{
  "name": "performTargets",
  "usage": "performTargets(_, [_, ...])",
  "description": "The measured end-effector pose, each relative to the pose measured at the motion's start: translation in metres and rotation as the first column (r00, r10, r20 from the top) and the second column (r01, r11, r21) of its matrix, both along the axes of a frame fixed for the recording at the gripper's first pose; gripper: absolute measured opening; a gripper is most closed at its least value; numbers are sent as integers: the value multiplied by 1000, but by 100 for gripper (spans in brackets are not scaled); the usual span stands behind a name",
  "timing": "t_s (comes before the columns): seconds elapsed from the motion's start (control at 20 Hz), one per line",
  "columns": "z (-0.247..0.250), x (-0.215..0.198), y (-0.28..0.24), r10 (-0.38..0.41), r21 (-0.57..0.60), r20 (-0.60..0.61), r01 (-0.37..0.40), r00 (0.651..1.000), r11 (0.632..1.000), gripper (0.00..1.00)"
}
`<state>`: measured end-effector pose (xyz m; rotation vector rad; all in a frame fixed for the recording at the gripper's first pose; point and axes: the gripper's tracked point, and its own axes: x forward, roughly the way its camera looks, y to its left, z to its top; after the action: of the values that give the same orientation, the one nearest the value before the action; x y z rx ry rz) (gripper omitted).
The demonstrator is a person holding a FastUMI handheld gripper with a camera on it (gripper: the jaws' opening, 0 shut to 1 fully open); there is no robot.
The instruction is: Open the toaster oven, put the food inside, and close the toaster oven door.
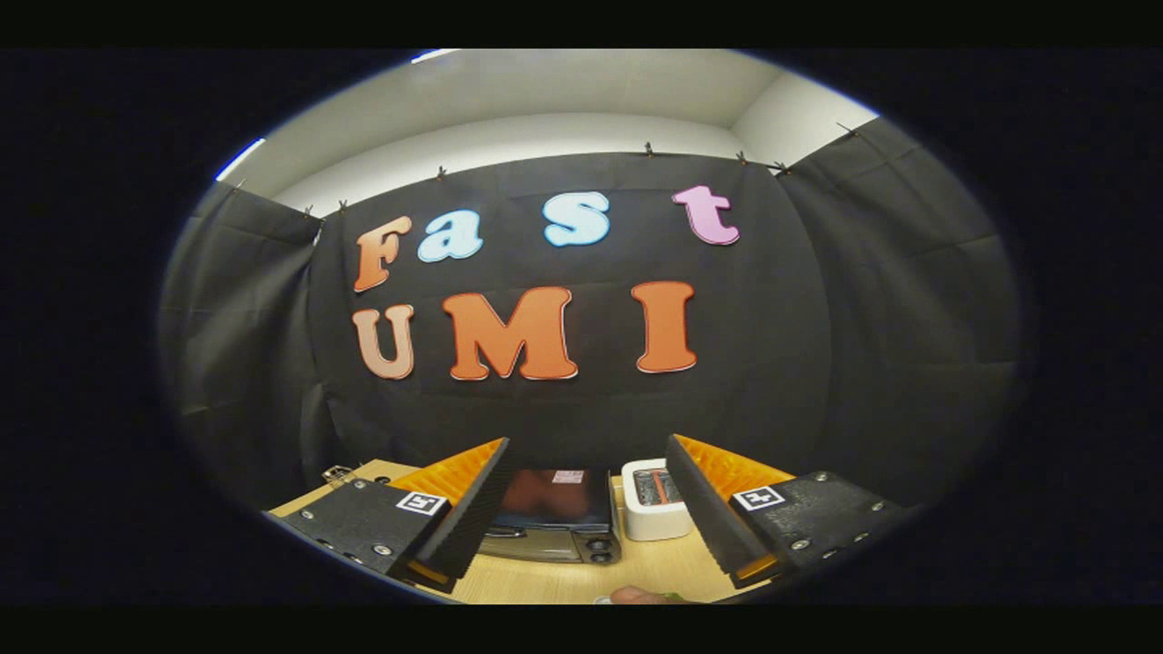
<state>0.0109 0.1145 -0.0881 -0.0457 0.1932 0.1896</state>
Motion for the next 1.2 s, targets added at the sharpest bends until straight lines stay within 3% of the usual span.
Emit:
performTargets(0.4, [-62,6,52,36,41,-163,-30,986,999,99])
performTargets(0.65, [-106,14,89,58,-2,-242,-61,969,998,99])
performTargets(0.85, [-151,17,116,76,-25,-329,-89,941,996,99])
performTargets(1.2, [-224,21,138,27,-53,-461,-58,887,997,99])
